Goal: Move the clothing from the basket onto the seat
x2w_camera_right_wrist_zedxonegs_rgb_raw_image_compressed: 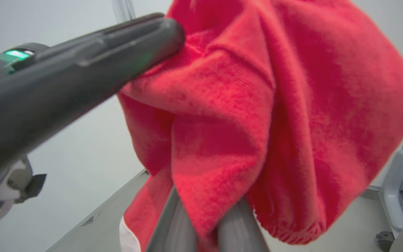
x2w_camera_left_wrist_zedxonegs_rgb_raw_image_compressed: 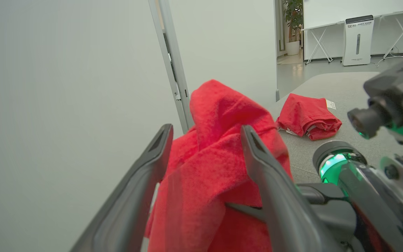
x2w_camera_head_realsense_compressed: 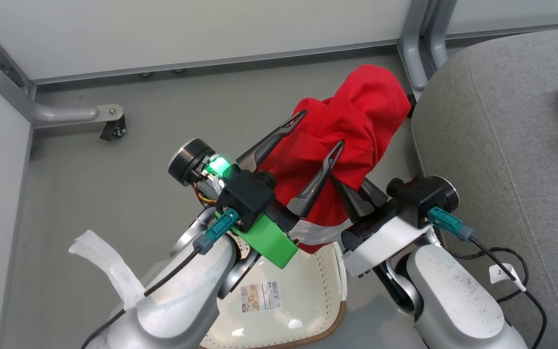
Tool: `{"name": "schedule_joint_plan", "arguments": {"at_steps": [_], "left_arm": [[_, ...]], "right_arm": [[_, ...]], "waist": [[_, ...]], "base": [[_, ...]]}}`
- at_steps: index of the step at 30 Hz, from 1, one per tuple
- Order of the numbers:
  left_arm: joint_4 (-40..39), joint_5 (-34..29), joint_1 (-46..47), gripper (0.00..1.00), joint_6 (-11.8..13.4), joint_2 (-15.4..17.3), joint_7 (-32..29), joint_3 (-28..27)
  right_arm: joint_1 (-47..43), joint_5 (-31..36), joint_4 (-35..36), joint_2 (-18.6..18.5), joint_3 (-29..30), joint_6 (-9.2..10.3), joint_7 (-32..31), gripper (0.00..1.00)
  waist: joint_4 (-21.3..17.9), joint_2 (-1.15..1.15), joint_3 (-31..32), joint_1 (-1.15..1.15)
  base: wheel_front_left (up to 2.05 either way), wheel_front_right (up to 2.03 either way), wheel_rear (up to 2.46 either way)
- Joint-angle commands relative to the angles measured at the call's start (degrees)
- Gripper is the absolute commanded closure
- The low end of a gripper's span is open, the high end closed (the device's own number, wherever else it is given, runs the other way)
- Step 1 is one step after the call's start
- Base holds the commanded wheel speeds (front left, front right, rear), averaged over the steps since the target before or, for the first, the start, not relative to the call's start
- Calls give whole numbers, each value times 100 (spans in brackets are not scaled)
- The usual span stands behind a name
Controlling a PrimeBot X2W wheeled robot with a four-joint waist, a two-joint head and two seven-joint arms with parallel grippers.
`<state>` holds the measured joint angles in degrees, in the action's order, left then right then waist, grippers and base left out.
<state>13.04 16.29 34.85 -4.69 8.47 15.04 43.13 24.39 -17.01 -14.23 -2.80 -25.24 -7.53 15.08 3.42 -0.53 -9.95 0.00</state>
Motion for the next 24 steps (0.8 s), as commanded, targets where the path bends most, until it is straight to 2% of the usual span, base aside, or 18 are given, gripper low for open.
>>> {"name": "schedule_joint_plan", "arguments": {"at_steps": [1,10,24], "left_arm": [[-43,-81,-84,0,28,40,18,-24],[-146,-139,-247,0,-3,95,19,-11],[-216,-227,-356,0,-34,253,19,24]], "right_arm": [[-63,63,-7,-18,62,8,13,100],[-128,262,6,-19,549,8,13,100],[-221,686,304,-16,1495,8,13,100]], "waist": [[-1,53,-5,0],[-161,53,-66,0],[-1028,53,-377,0]], "base": [[0,0,0],[0,0,0],[0,0,0]]}}
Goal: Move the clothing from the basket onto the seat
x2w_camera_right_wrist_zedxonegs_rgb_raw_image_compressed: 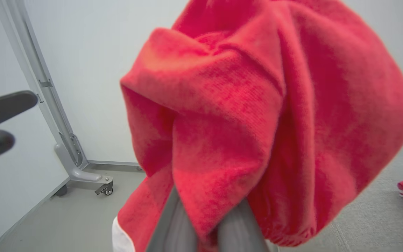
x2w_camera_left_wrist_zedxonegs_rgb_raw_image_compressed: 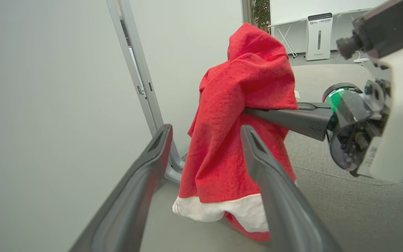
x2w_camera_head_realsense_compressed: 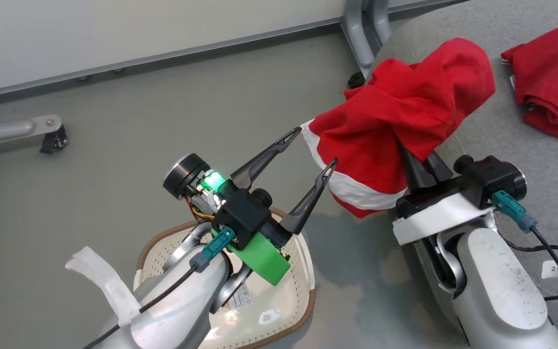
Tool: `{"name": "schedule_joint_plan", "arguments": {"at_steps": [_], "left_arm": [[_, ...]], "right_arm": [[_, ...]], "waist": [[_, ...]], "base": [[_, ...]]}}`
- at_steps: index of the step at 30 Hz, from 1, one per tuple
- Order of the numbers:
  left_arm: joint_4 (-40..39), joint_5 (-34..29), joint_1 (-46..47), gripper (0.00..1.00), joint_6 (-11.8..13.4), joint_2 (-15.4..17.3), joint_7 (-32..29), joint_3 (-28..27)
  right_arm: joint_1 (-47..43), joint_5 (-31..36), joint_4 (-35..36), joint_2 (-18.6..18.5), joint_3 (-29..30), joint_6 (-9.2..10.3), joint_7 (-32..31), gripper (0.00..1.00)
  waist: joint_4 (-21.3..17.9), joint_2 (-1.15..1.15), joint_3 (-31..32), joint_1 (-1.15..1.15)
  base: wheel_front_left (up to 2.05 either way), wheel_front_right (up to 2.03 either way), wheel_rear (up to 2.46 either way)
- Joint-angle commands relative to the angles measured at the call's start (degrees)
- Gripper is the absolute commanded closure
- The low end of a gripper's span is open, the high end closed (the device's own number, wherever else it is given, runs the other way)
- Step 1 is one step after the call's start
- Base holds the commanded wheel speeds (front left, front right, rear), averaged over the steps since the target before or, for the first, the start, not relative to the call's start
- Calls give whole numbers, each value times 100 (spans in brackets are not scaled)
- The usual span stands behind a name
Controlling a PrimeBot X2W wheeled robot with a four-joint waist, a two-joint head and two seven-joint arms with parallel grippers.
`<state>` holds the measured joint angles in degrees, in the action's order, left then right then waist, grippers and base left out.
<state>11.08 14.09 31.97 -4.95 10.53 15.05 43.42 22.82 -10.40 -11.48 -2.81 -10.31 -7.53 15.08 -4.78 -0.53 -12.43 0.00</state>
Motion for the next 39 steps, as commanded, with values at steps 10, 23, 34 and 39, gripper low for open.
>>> {"name": "schedule_joint_plan", "arguments": {"at_steps": [10,23,34,39], "left_arm": [[-66,-32,-35,0,17,287,-2,16],[-211,-31,-23,0,54,484,-95,95],[-456,-74,237,0,8,698,-266,121],[-602,-114,360,0,-17,845,-349,123]], "right_arm": [[-392,106,290,-14,560,8,13,100],[-668,-143,414,-16,930,8,13,100],[442,120,614,-15,1519,8,13,100],[1251,398,703,-17,1908,8,13,100]], "waist": [[-955,53,-374,0],[-1426,53,-636,0],[-1408,53,-1307,0],[-1407,53,-1717,0]], "base": [[0,0,0],[0,0,0],[0,0,0],[0,0,0]]}}
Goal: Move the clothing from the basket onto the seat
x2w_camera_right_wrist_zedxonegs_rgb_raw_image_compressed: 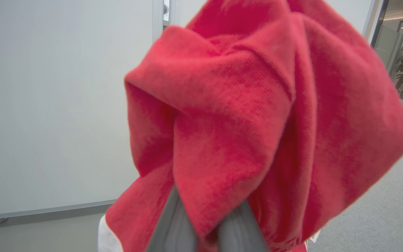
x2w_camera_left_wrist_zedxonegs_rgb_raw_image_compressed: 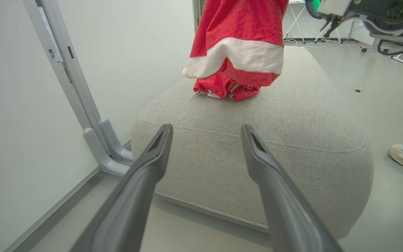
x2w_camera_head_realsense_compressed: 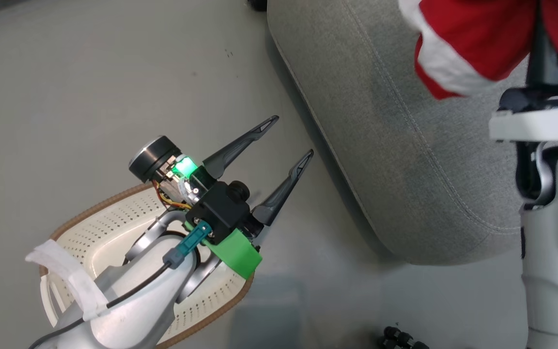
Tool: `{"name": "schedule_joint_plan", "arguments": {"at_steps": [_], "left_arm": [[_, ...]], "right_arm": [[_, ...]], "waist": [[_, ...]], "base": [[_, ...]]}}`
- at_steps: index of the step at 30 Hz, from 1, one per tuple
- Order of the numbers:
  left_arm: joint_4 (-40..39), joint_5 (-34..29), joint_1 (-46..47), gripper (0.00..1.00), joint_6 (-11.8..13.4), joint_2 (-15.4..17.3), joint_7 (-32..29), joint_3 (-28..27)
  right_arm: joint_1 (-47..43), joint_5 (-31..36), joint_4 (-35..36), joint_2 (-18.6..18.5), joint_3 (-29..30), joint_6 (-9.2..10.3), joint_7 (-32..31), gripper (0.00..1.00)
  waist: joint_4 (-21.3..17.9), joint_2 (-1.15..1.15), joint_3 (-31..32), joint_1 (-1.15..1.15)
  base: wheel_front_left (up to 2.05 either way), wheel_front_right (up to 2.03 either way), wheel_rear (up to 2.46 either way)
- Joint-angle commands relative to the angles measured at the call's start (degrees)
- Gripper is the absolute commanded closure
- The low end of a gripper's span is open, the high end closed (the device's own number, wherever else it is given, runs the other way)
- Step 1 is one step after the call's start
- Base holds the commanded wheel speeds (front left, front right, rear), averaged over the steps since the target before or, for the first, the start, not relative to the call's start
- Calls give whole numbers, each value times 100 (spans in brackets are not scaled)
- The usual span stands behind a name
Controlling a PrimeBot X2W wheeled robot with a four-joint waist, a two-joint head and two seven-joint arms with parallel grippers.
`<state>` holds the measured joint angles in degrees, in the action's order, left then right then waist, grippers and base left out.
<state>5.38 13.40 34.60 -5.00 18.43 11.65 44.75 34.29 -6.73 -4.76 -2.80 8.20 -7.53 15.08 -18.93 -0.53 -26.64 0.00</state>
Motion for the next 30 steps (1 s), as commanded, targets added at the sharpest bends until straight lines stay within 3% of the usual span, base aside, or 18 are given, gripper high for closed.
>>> {"name": "schedule_joint_plan", "arguments": {"at_steps": [1,11,16,24,30], "left_arm": [[-62,-48,116,0,-13,76,-35,-13],[-328,-121,334,0,-47,326,-182,-14],[-446,-153,437,0,-60,430,-244,9],[-574,-163,508,0,-77,580,-335,26],[-653,-155,557,0,-61,684,-383,7]], "right_arm": [[244,65,41,-17,130,8,13,100],[1745,779,-102,-36,970,8,13,100],[2443,886,-452,-283,1408,8,13,100],[3196,1027,-1385,-700,1894,8,12,100],[3387,1266,-2284,-649,2330,8,13,100]], "waist": [[9,53,-373,0],[71,53,-1086,0],[89,53,-1372,0],[111,53,-1704,0],[169,53,-1909,0]], "base": [[0,0,0],[0,0,0],[0,0,0],[0,0,0],[0,0,0]]}}
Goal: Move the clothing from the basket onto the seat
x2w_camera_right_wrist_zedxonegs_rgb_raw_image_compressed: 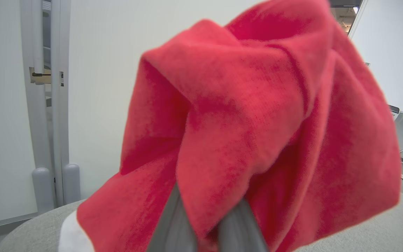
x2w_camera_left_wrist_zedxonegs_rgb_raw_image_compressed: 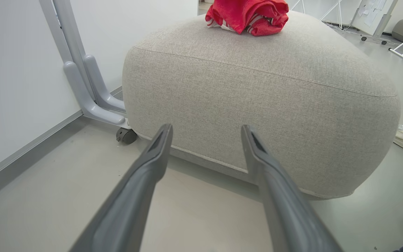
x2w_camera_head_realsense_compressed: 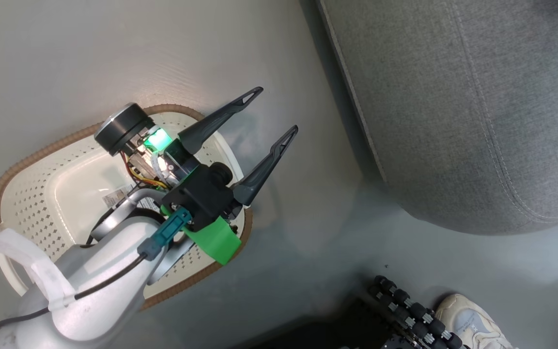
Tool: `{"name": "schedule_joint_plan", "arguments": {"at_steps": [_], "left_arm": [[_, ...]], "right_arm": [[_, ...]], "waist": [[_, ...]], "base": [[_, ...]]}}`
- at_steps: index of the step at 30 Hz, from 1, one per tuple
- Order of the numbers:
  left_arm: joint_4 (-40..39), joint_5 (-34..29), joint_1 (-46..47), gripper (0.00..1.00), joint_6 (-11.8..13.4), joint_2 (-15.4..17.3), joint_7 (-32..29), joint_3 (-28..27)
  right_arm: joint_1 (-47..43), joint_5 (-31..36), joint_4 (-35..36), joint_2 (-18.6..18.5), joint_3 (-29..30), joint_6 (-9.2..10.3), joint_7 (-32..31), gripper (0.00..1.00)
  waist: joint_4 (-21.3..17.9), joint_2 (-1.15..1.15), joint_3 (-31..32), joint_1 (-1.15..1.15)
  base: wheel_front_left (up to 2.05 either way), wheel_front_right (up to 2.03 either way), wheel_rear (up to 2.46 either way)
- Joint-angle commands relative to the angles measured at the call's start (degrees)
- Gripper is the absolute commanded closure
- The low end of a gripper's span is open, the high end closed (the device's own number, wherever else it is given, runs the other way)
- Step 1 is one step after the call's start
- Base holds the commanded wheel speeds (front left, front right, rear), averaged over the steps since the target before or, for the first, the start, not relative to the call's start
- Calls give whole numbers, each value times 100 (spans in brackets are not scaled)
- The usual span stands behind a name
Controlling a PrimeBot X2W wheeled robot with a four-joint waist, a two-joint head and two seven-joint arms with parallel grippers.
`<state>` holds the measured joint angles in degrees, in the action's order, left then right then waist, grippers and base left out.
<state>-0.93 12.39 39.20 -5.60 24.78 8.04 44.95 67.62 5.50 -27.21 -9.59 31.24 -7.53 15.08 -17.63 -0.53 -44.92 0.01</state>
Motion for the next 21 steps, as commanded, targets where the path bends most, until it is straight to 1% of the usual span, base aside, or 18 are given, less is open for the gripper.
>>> {"name": "schedule_joint_plan", "arguments": {"at_steps": [1,5,7,10,13,16,17,18,21], "left_arm": [[-35,-42,89,0,15,68,-15,-27],[-53,-30,68,0,48,133,-11,-41],[-63,-25,77,0,44,127,-8,-23],[-64,-7,102,0,53,126,3,-16],[-54,11,141,0,59,103,11,-3],[-33,23,161,0,69,113,23,-11],[-23,37,156,0,71,121,35,-13],[-12,45,146,0,76,130,47,-16],[46,63,59,0,104,143,83,-8]], "right_arm": [[25,133,-163,113,69,8,12,100],[-211,498,-246,482,309,8,13,100],[-282,613,-305,567,368,8,13,100],[-374,652,-435,649,445,8,12,100],[-462,671,-646,657,607,8,12,100],[-401,673,-839,664,649,8,8,100],[-369,680,-860,660,654,8,8,66],[-358,682,-885,659,644,8,8,0],[-416,630,-930,660,544,8,8,0]], "waist": [[42,53,-113,-1],[35,53,-192,-1],[48,53,-217,-1],[59,53,-236,-1],[83,53,-224,-1],[96,53,-208,-1],[93,53,-196,-1],[86,53,-178,-1],[56,53,-59,-1]], "base": [[0,0,0],[0,0,0],[0,0,0],[0,0,0],[0,0,0],[0,0,0],[0,0,0],[0,0,0],[0,0,0]]}}
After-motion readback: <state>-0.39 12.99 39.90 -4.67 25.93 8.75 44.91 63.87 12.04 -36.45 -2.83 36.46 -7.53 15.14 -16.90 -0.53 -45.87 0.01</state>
